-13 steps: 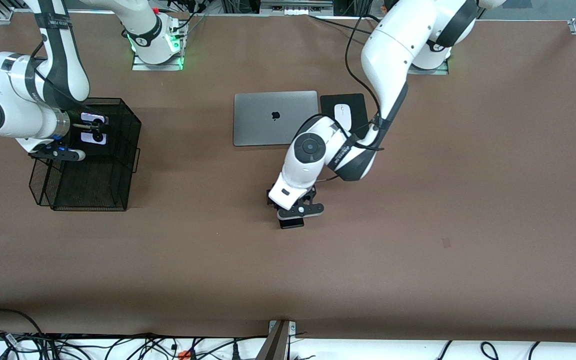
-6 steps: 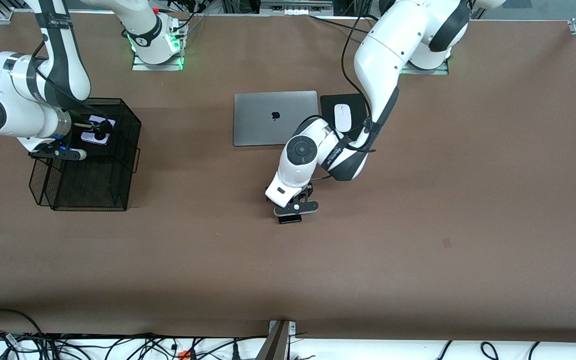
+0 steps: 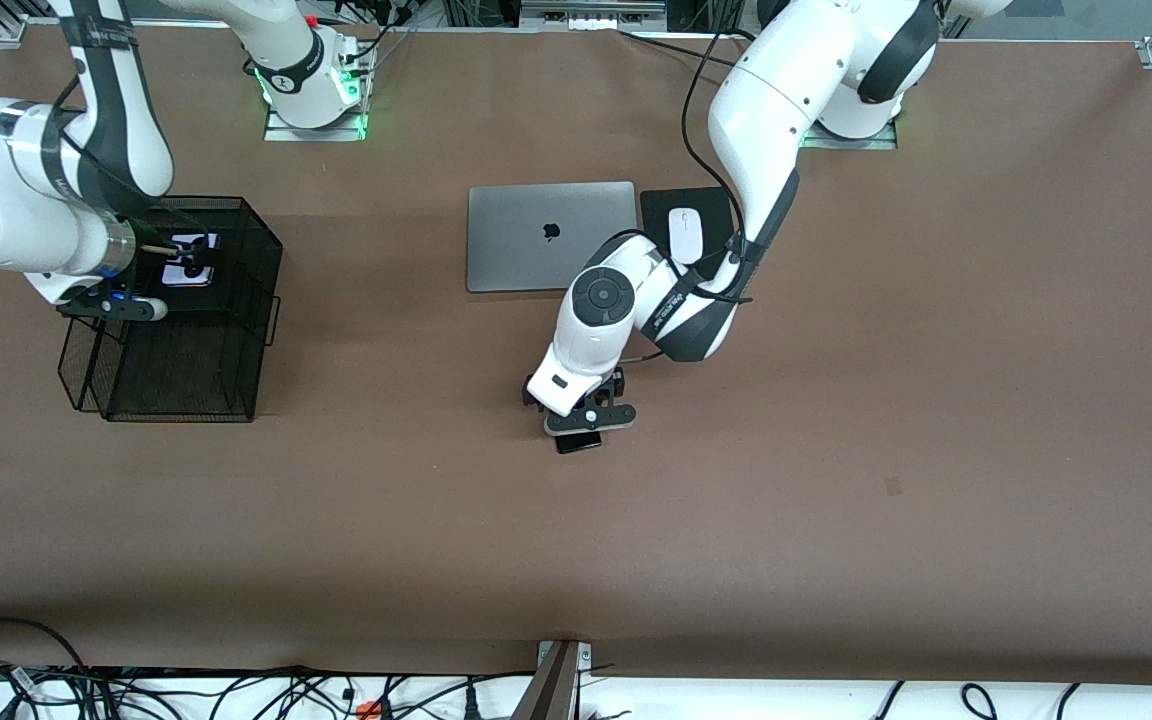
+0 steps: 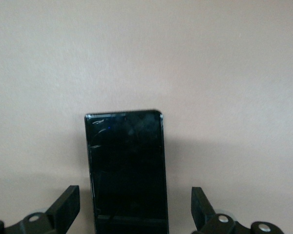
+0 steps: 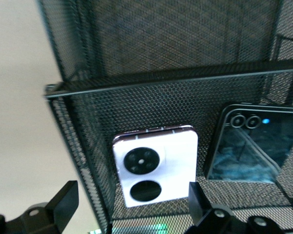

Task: Place phones with both arms
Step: 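Set the tall phone down with the left gripper while the right gripper withdraws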

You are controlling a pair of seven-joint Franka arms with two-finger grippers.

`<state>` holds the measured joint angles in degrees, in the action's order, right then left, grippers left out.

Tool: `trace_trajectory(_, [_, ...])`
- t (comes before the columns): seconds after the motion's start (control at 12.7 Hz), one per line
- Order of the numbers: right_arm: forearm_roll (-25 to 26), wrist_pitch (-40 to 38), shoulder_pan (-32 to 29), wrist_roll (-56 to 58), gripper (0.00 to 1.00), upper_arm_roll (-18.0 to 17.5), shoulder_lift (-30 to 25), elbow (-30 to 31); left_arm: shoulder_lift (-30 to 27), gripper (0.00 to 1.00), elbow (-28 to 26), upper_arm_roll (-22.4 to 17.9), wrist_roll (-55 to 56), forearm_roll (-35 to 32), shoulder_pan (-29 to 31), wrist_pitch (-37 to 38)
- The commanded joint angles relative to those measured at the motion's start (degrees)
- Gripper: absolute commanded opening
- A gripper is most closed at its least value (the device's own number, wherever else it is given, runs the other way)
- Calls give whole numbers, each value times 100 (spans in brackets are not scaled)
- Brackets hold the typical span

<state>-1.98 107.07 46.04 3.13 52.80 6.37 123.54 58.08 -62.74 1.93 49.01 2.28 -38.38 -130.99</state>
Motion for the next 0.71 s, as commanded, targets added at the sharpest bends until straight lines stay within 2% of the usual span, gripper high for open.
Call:
trace_trajectory(0.0, [102,-554,186,21,99,-15,-101,-733,-576,100,-89,-61,3,36,224,537])
trace_trajectory(0.39, [23,-591,704,-286,99,-410,276,-1718,-1982,100,-133,-52,-425,9,1428,2461])
trace_trajectory(0.63, [-415,-224,1126,-1015,99,-612,820,-2149,-2747,100,-133,-52,-2012,9,2411,3682])
